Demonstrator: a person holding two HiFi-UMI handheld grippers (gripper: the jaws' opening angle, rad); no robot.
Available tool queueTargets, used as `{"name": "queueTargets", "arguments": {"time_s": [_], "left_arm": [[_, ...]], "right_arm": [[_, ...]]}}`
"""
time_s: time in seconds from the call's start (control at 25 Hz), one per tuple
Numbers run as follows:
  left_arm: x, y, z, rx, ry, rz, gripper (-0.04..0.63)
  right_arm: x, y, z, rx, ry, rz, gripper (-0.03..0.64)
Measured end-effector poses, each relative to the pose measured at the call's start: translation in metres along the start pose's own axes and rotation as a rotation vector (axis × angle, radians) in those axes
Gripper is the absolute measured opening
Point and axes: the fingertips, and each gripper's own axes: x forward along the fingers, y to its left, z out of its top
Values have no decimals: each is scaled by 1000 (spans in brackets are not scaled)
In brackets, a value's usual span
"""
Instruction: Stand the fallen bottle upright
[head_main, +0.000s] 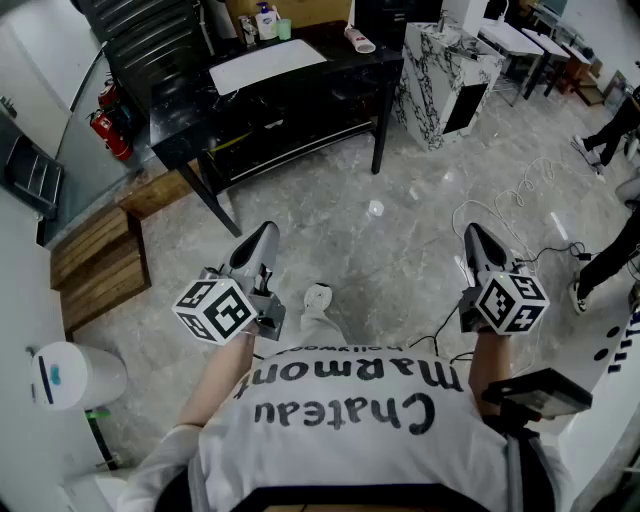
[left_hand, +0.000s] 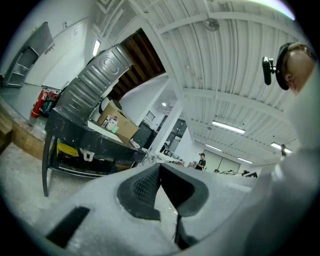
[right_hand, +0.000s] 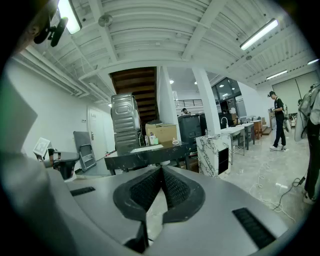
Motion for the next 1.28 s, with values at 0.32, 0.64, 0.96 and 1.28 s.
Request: {"name": "queueTargets", "arguments": {"time_s": [0.32,0.64,0.96,1.28], "left_arm": [[0,3,0,-4,0,-4,15],[24,29,8,-17,6,-6,15],[88,86,49,-17,-12,-16,15],[184,160,121,-10,-26,-51,15]], "right_arm": [[-1,0,-5,-10,14,-9,9],[33,-5,-9,11,37,-28,9],[114,-11,14,26,29,-65,9],[211,-17,68,84,-59,-123,9]]}}
